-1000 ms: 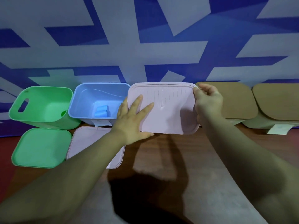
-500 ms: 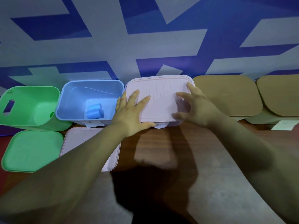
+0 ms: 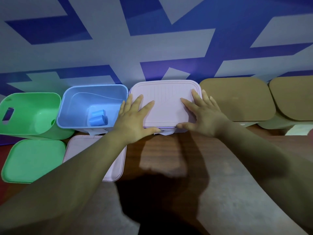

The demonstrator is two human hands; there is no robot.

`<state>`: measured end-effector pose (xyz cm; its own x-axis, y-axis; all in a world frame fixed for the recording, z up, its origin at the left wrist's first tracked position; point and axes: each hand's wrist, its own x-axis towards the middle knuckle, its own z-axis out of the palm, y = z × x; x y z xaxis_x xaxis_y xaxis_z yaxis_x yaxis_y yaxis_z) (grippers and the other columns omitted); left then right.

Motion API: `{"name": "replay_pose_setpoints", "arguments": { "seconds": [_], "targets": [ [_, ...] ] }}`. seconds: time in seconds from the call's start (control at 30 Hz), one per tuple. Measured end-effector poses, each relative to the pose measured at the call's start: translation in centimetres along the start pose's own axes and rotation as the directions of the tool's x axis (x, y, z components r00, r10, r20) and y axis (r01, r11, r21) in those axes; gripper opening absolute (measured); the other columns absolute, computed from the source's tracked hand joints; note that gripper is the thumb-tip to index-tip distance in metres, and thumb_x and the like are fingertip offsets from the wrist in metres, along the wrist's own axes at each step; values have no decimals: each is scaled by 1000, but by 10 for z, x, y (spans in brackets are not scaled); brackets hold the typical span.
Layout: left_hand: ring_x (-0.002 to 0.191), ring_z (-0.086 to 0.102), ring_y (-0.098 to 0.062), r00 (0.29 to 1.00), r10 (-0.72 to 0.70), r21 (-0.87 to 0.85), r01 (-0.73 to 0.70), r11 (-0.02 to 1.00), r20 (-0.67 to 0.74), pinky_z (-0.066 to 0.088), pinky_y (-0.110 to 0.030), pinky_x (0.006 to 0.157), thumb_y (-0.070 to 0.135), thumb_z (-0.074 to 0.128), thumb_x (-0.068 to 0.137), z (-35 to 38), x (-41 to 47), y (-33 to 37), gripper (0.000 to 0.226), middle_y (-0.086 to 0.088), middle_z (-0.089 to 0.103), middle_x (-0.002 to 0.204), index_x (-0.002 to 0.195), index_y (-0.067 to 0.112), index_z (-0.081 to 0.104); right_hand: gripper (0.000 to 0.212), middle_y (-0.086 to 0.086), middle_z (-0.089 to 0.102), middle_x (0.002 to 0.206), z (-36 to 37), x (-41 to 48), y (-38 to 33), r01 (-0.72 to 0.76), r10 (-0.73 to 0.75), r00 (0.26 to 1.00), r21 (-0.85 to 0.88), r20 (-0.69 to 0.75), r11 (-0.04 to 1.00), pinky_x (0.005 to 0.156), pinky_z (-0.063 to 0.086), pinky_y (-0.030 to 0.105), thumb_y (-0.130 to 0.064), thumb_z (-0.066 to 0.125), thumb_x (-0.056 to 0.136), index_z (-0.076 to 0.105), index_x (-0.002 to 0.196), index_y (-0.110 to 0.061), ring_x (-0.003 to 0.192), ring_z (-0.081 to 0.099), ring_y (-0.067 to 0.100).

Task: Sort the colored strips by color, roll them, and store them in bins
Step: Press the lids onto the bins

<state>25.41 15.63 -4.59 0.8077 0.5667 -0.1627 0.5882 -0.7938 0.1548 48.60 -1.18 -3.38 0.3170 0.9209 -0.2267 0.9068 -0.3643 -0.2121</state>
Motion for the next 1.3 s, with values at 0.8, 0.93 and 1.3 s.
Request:
{"name": "replay_pose_setpoints", "arguments": {
  "seconds": [0.8,0.93,1.3],
  "targets": [
    [151,-17,-33,998,32,79,-36,996,58,4,-53,123,92,15,76,2,3,-6,94,1,-7,167,155,44,0,111,12,3,165,4,-3,-3,47,-54,996,-108,-66,993,121,13,51,-96,-2,65,17,154,-33,152,-1,33],
    [152,-13,-35,1000,21,14,-21,1000,11,1,-52,122,91,21,74,2,-3,-4,96,-1,-3,167,156,43,7,108,16,13,163,7,-2,4,84,-91,993,-86,-73,993,120,17,51,-96,10,68,26,153,-30,151,6,37],
    [152,-12,-30,1000,7,-88,-5,996,19,8,-51,121,81,44,82,-3,-3,-3,88,5,0,167,154,48,7,81,24,46,145,17,1,17,223,-236,946,-83,-220,971,113,35,51,-71,43,86,52,139,-9,138,37,44]
  ]
}}
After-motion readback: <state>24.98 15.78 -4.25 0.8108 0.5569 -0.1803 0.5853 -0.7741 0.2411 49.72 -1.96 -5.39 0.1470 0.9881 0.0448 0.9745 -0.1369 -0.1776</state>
